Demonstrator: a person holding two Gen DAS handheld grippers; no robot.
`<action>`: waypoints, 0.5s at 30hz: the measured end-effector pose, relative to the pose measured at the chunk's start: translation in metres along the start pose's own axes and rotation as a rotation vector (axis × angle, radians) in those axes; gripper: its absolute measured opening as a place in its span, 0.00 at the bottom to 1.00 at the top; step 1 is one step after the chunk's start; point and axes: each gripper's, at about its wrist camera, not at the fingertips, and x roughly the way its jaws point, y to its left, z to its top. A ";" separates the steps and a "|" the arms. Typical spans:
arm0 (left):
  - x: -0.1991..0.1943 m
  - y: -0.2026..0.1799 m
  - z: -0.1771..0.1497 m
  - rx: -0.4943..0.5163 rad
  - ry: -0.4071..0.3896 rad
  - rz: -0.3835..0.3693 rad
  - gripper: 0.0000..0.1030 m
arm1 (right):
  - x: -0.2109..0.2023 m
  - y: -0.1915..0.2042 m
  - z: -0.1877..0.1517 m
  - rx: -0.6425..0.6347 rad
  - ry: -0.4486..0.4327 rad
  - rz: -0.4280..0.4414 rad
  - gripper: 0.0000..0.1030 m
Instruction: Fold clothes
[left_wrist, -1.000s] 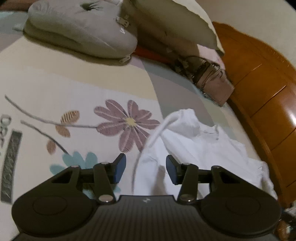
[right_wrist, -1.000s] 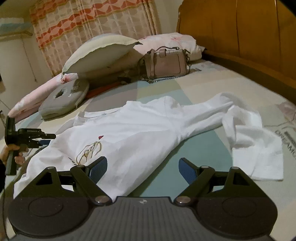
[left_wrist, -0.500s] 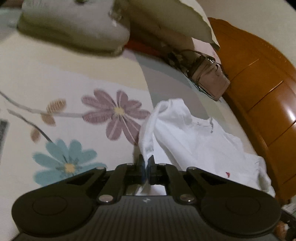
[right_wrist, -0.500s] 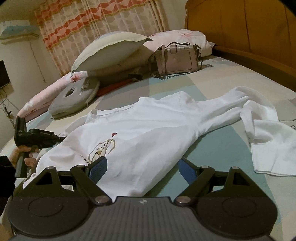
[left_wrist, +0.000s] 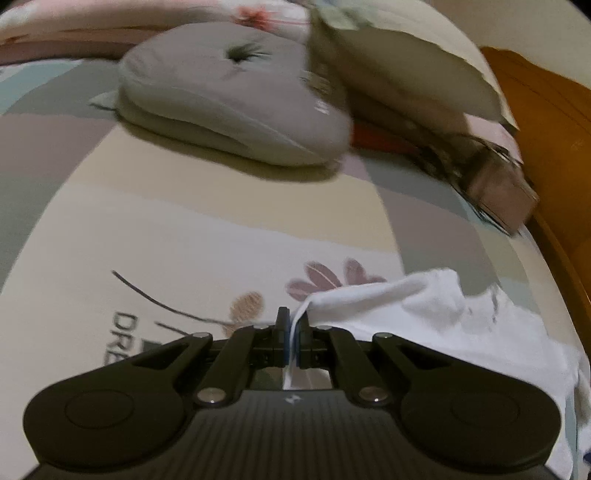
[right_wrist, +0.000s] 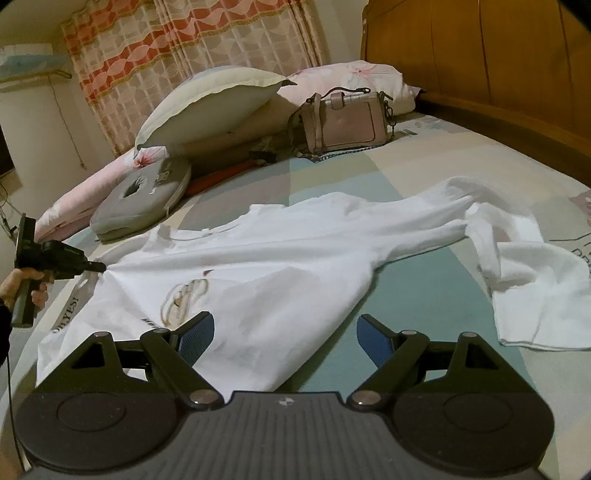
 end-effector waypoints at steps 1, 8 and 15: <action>0.002 0.003 0.003 -0.007 -0.005 0.031 0.01 | 0.000 -0.001 0.000 0.002 -0.001 -0.002 0.86; 0.011 0.020 0.010 -0.028 0.018 0.110 0.05 | 0.002 -0.007 -0.002 0.017 0.011 -0.011 0.86; -0.027 0.003 0.015 0.107 -0.014 0.049 0.21 | 0.007 -0.005 0.011 -0.017 0.040 0.028 0.85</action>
